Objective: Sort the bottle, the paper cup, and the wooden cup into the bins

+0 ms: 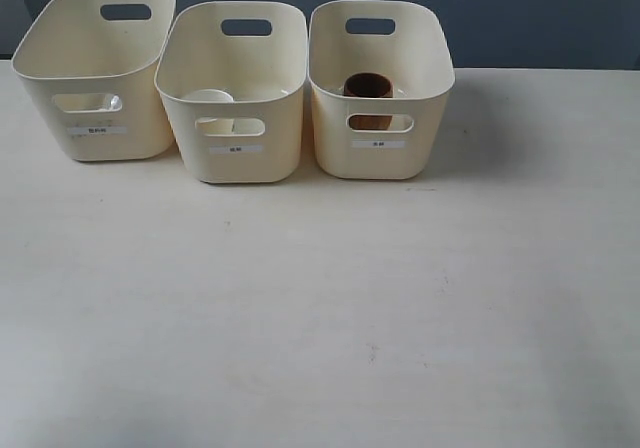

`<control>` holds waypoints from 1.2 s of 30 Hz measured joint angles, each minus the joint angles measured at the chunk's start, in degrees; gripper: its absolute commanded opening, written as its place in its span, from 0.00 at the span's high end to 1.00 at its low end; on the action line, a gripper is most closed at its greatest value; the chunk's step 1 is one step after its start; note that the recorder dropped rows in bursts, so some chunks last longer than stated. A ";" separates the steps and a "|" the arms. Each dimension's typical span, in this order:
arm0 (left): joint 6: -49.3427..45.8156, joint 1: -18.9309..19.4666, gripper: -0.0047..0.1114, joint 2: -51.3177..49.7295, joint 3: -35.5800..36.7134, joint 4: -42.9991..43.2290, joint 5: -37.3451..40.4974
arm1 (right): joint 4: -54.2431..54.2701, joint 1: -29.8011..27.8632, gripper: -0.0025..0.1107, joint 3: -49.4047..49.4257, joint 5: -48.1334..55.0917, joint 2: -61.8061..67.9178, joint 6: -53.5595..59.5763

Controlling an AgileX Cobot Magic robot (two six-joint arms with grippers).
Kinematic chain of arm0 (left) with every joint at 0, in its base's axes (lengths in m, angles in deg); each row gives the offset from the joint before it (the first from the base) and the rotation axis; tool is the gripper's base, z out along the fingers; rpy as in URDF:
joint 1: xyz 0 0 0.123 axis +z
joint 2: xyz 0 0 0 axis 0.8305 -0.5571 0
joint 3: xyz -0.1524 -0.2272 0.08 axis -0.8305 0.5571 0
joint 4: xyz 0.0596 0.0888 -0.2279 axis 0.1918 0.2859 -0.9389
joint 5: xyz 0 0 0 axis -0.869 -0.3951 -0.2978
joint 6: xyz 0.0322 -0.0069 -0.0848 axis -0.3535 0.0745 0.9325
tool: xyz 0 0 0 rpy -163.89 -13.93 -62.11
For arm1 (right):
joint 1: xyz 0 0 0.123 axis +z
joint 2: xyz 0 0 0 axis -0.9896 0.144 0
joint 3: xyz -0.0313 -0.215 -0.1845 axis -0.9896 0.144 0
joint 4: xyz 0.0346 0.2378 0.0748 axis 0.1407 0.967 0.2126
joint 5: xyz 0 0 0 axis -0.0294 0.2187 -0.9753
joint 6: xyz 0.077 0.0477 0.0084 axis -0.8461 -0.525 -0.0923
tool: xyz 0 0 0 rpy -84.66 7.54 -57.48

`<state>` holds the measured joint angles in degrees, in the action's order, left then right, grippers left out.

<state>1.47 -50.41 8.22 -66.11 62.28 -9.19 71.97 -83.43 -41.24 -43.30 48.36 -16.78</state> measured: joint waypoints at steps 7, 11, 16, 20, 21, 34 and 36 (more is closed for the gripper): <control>0.00 0.00 0.96 0.00 0.00 0.00 0.00 | 3.74 0.00 0.98 0.13 -0.13 0.00 2.04; 0.00 0.00 0.96 0.00 0.00 0.00 0.00 | 4.47 0.00 0.98 0.13 -0.13 0.00 2.15; 0.00 0.00 0.96 0.00 0.00 0.00 0.00 | 4.70 0.00 0.98 0.13 -0.13 0.00 2.15; 0.00 0.00 0.96 0.00 0.00 0.00 0.00 | 5.22 0.00 0.98 0.13 -0.13 0.00 2.15; 0.00 0.00 0.96 0.00 0.00 0.00 0.00 | 5.75 0.00 0.98 0.13 -0.13 0.00 2.15; 0.00 0.00 0.96 0.00 0.00 0.00 0.00 | 6.17 0.00 0.98 0.13 -0.13 0.00 2.15; 0.00 0.00 0.96 0.00 0.00 0.00 0.00 | 6.17 0.00 0.98 0.13 -0.13 0.00 2.15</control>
<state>1.47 -50.41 8.22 -66.11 62.28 -9.19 78.14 -83.43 -41.11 -43.43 48.36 -14.63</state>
